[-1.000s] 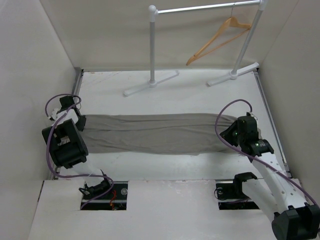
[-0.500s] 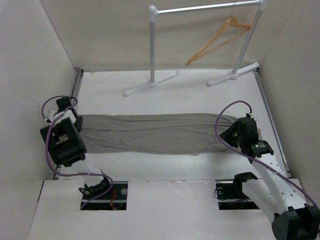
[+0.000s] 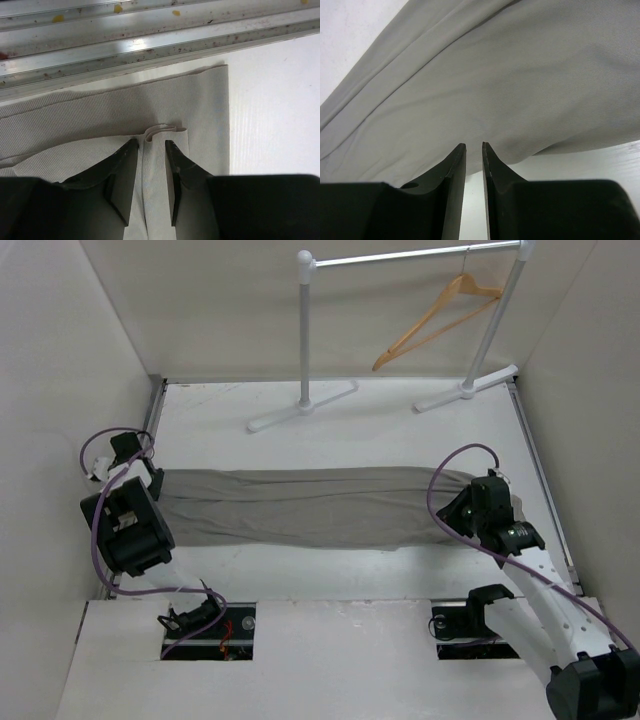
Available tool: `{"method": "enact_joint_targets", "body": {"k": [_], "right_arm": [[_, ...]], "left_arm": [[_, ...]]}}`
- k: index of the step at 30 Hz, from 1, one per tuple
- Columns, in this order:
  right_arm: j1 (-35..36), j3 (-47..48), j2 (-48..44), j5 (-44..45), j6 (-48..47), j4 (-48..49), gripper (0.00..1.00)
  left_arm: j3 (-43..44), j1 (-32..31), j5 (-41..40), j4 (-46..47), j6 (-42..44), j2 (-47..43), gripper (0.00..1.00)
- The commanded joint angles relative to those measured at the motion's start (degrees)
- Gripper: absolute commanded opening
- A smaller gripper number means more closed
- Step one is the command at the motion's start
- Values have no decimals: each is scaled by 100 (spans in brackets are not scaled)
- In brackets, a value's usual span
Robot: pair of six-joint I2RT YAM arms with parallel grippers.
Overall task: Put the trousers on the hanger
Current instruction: Fold the trousers at the center of the board.
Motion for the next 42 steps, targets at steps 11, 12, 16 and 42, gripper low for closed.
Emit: {"method": "enact_joint_targets", "body": {"k": [11,12,16,42], "right_arm": [[55,-2,-9,42,-74,237,26],[55,-2,-9,42,-74,237,27],[55,-2,-17,33,-74,237,27],[-181,243,184,69,-13,369,48]], "left_arm": [[75,9,-58,148,-125,-293,30],[93,0,-40,148,-125,-240,30],[50,0,39,183,-125,-117,29],[-91,-26,31,420,-186,-195,0]]}}
